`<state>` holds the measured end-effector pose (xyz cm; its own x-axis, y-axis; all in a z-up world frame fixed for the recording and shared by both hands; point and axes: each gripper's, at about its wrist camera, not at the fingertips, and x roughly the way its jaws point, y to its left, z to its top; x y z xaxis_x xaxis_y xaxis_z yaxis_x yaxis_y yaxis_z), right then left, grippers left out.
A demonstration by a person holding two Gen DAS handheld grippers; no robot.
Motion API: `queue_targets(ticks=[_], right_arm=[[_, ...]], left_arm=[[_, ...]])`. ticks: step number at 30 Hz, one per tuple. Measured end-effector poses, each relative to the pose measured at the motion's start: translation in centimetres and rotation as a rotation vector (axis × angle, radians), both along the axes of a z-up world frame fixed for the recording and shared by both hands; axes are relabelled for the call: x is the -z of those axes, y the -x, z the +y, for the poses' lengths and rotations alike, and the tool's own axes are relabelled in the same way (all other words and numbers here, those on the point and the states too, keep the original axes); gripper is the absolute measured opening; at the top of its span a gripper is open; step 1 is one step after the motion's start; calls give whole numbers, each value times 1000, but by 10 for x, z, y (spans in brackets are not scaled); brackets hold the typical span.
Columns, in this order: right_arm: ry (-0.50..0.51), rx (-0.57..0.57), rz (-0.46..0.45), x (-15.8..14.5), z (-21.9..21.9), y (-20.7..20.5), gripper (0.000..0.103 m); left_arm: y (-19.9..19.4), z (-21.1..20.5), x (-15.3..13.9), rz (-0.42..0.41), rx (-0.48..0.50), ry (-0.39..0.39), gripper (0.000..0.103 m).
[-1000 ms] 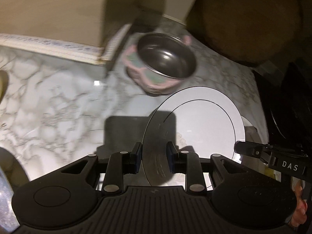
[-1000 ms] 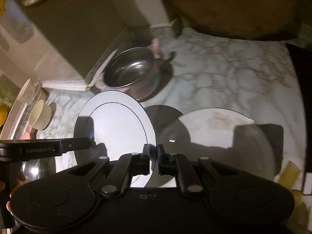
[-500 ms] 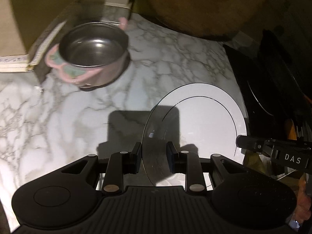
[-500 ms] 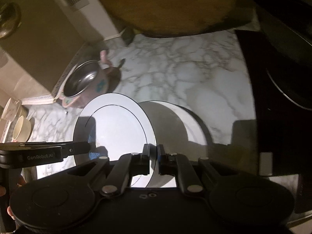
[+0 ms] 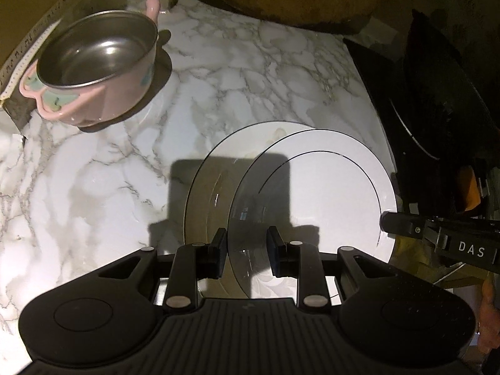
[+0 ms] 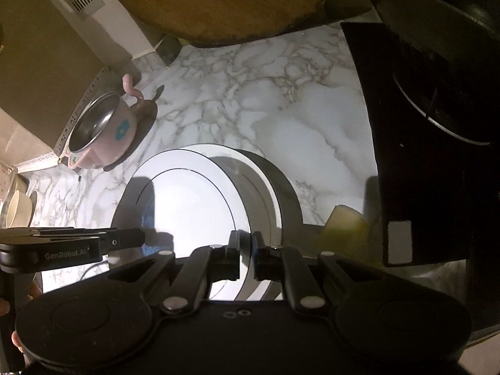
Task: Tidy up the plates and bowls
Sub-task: 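Carry the plain white plate over the floral plate, then lower the plain plate onto the floral plate and open both grippers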
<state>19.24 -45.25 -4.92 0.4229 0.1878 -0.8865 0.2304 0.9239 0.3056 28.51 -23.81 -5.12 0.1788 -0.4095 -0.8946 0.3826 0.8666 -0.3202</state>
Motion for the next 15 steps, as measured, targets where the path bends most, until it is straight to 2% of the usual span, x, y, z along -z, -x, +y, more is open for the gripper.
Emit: queue_targets(ticks=[15], right_arm=[[10,-4,17,9,0,-3,8]], left_arm=[[-2,-6,12,15,7,-5,26]])
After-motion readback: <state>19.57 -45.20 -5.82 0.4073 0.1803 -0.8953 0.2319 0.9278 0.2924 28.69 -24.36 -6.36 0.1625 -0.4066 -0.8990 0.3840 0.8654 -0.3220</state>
